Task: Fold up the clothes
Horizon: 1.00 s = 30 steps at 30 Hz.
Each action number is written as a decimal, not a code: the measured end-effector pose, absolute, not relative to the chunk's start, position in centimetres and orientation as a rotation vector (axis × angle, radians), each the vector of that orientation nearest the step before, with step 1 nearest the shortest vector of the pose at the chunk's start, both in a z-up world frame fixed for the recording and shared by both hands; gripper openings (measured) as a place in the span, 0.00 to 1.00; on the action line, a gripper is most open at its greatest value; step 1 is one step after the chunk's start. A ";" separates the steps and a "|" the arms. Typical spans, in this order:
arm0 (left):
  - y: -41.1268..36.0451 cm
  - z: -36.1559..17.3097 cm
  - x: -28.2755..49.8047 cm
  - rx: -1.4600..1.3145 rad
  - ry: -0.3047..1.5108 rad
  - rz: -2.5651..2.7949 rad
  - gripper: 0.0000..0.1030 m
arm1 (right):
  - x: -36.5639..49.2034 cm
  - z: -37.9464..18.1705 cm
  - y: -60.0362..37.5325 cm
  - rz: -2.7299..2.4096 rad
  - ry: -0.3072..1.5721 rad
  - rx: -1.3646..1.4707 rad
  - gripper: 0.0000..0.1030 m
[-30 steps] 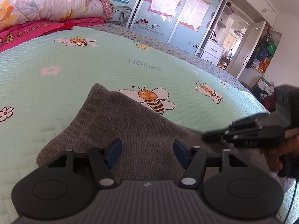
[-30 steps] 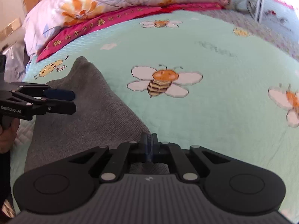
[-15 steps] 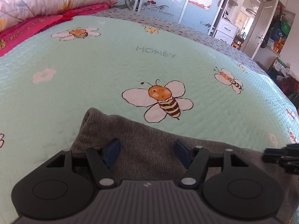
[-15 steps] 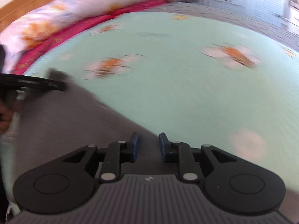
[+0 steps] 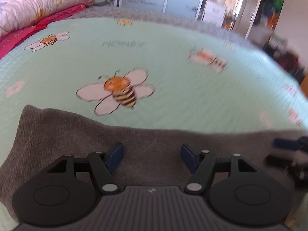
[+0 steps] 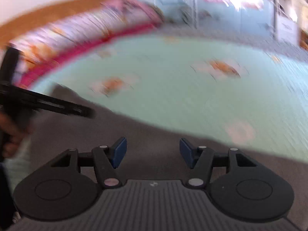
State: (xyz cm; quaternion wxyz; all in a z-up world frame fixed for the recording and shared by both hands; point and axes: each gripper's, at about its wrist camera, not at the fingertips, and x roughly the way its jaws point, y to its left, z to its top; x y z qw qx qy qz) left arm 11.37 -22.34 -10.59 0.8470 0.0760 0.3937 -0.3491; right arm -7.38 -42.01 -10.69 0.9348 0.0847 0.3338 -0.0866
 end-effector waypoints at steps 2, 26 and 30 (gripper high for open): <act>-21.9 -10.1 11.4 0.129 0.838 -0.734 0.67 | -10.3 -10.7 -44.2 -0.286 0.680 0.174 0.56; -22.8 -10.3 -0.5 0.314 0.686 -0.809 0.67 | -13.5 -10.1 -32.2 -0.215 0.566 -0.002 0.66; -22.0 -11.9 -1.9 0.386 0.639 -0.806 0.68 | -14.8 -13.5 -34.6 -0.176 0.651 -0.006 0.66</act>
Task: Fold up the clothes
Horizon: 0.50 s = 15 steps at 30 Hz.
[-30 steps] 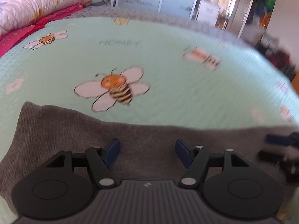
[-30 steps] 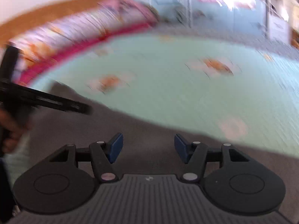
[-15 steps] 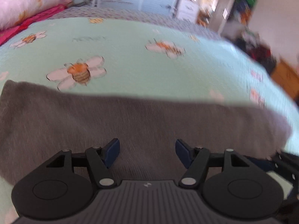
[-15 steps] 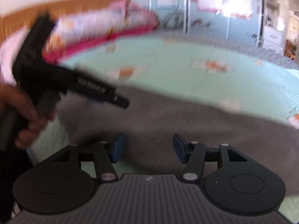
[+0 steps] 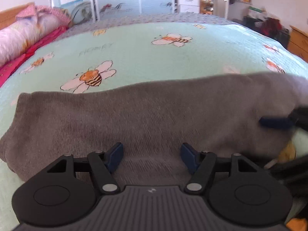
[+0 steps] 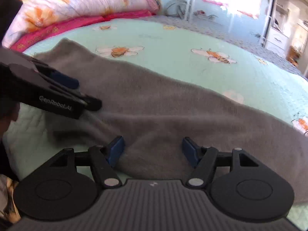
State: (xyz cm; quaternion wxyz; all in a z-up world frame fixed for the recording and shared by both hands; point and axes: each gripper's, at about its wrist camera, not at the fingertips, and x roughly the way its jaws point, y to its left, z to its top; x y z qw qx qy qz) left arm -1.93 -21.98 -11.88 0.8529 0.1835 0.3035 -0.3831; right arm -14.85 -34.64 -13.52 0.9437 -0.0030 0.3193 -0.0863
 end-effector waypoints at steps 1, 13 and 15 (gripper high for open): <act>-21.7 -12.0 -2.5 0.395 0.606 -0.810 0.68 | -16.3 -13.4 -35.7 -0.180 0.651 0.012 0.66; -25.9 -11.7 -4.2 0.391 0.632 -0.913 0.76 | -16.1 -13.1 -42.9 -0.298 0.679 -0.007 0.72; -25.7 -11.3 -3.8 0.362 0.647 -0.907 0.76 | -20.2 -13.6 -47.4 -0.300 0.624 0.129 0.80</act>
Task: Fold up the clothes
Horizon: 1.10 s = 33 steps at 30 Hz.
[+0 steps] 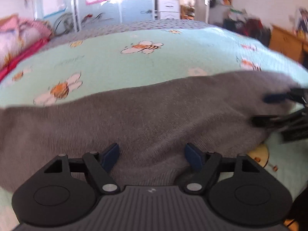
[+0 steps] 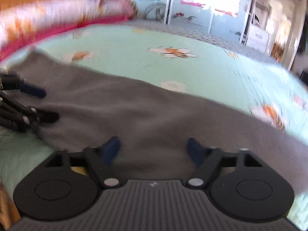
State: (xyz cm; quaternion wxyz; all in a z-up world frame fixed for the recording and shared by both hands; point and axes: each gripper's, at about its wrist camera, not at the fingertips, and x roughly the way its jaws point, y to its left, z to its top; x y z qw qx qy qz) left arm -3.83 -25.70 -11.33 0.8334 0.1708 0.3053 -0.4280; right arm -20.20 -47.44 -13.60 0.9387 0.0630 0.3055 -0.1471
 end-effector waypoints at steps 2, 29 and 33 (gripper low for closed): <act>-25.8 -10.9 -3.7 0.341 0.650 -0.914 0.76 | -24.4 -13.1 -51.9 -0.443 0.580 0.298 0.81; -33.9 -9.8 -10.5 0.354 0.665 -1.113 0.80 | -40.2 -16.5 -60.5 -0.694 0.059 1.074 0.82; -33.7 -9.2 -9.7 0.282 0.715 -1.092 0.80 | -39.0 -16.2 -61.2 -0.725 0.123 1.104 0.82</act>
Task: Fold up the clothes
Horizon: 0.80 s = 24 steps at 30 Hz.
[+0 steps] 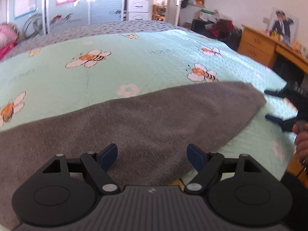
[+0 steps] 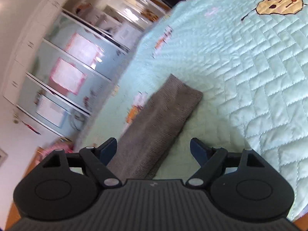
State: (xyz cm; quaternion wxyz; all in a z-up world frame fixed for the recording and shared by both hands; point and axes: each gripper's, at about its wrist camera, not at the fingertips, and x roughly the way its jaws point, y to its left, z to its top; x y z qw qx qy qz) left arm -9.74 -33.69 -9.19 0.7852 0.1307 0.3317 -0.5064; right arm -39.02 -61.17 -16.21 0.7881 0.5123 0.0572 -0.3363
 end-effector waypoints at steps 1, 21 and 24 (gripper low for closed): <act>-33.7 -9.2 -9.5 0.261 0.736 -1.084 0.80 | -38.8 -16.3 -61.5 -0.730 0.123 1.120 0.82; -32.4 -9.2 -8.8 0.200 0.806 -1.031 0.80 | -37.5 -20.6 -67.7 -0.768 -0.054 1.484 0.13; -32.2 -9.0 -8.6 0.190 0.803 -1.029 0.80 | -37.8 -19.7 -66.8 -0.773 -0.037 1.415 0.13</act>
